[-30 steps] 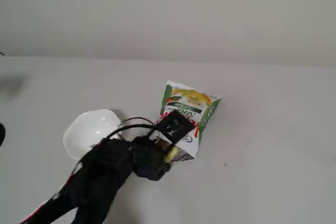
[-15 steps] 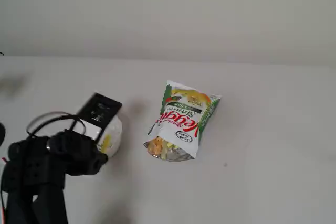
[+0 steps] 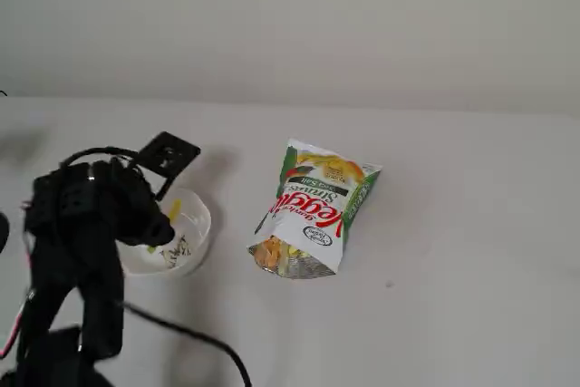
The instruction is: Pick up veggie straw from inside of open veggie straw packet and place it inside the bowl on the left side of the veggie straw packet
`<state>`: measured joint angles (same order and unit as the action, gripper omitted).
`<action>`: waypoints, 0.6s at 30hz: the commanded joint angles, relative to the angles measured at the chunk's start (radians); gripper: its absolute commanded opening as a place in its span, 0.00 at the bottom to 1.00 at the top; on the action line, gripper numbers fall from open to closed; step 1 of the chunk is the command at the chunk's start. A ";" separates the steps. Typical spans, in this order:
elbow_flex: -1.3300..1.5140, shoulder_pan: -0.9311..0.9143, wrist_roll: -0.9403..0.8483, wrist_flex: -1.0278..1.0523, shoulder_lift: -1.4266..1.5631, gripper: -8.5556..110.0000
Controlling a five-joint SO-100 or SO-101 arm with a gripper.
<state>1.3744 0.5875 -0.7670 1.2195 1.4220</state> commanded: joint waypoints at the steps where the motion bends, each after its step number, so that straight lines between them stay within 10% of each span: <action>1: -0.097 0.038 0.023 -0.023 -0.014 0.22; 18: -0.077 0.009 0.021 0.279 0.313 0.23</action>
<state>1.3484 0.5967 -0.7563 1.4189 1.5524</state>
